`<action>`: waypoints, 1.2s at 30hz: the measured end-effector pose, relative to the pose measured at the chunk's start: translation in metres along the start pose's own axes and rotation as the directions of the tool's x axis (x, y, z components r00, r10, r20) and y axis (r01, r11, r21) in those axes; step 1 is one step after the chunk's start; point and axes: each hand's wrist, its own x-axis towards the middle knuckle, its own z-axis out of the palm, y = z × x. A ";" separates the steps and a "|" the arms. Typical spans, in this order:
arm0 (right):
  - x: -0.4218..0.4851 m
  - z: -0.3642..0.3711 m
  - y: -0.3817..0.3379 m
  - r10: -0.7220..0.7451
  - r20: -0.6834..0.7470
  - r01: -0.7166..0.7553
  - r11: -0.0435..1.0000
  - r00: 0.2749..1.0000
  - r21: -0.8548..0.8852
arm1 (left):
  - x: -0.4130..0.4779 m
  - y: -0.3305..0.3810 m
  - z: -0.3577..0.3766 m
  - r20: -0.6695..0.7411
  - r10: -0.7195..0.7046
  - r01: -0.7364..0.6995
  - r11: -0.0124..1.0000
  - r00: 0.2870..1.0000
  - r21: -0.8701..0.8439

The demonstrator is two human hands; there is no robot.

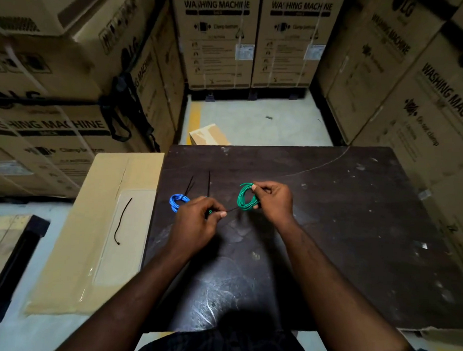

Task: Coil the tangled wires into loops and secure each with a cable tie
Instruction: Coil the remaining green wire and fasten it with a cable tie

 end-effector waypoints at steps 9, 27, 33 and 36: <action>-0.010 0.012 -0.008 -0.093 0.085 0.094 0.996 0.992 -0.007 | 0.029 -0.002 0.014 0.040 0.061 -0.065 0.992 0.997 0.112; -0.032 0.019 -0.026 -0.142 0.197 0.123 0.987 0.970 0.107 | 0.065 0.005 0.025 -0.072 -0.214 0.188 0.944 0.974 -0.271; -0.037 0.019 -0.027 -0.145 0.242 0.123 0.987 0.960 0.101 | 0.064 0.001 0.027 -0.062 -0.230 0.200 0.929 0.971 -0.311; -0.039 0.018 -0.027 -0.132 0.277 0.104 0.988 0.952 0.115 | 0.064 -0.001 0.028 -0.045 -0.245 0.219 0.924 0.968 -0.313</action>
